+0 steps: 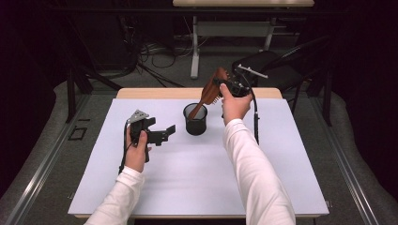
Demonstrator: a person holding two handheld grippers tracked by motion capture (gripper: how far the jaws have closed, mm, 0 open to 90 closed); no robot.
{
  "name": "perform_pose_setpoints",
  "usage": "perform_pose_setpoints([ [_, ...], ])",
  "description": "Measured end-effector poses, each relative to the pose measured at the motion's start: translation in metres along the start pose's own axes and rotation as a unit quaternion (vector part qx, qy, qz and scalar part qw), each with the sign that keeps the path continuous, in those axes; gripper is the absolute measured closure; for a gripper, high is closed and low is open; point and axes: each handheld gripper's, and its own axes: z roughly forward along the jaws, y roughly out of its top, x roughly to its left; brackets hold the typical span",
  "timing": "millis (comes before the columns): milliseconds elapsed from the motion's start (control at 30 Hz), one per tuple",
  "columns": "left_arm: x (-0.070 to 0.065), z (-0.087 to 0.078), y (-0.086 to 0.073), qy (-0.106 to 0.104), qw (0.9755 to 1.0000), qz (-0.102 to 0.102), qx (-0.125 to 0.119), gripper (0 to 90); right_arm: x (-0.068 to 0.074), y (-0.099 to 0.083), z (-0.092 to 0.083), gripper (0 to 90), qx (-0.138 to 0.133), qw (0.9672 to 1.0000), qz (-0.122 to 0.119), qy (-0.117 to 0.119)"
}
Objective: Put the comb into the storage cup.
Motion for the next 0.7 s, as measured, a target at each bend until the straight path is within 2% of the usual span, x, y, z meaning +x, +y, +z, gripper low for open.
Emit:
perform_pose_setpoints([
  [700, 0.002, -0.001, 0.0, 0.002, 1.0, -0.002, -0.002, 0.6, -0.008, -0.019, 0.013, 49.8, 0.018, 0.9998, -0.001, -0.011],
])
